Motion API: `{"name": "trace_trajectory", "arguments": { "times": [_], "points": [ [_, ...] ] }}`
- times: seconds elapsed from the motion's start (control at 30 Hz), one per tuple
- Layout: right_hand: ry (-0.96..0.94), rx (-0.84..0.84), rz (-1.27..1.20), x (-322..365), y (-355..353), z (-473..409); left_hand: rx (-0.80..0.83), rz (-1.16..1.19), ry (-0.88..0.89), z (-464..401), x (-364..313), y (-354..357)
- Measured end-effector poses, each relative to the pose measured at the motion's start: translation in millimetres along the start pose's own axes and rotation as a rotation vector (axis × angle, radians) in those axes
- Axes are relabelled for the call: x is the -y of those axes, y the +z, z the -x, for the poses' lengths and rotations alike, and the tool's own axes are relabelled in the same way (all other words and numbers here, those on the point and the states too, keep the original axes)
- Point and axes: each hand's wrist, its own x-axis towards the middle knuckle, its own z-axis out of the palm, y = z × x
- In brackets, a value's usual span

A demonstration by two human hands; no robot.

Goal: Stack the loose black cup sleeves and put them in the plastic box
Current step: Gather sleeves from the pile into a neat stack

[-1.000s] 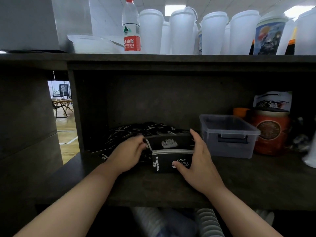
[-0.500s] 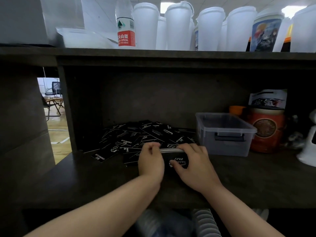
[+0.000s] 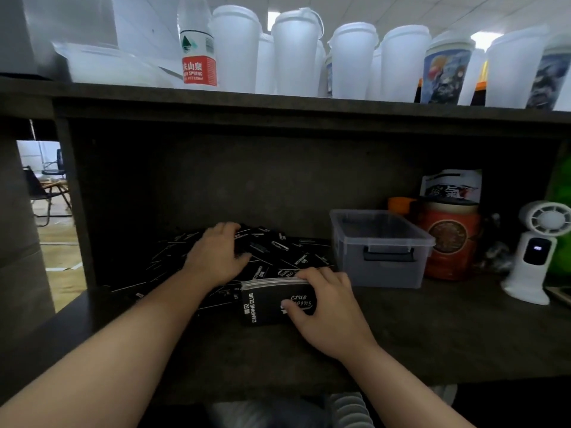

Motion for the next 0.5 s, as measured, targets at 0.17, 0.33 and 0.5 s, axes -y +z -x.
{"name": "trace_trajectory", "arguments": {
  "times": [0.17,0.33,0.5],
  "points": [
    [-0.018,-0.003,-0.009,0,-2,1,0.285,-0.117,0.126,-20,-28,28],
    [-0.013,-0.006,-0.003,0,-1,0,-0.069,-0.258,0.450,-19,-30,19],
    [-0.016,-0.005,-0.008,1,0,1,-0.189,-0.215,0.455,-12,2,-2]
  ]
}}
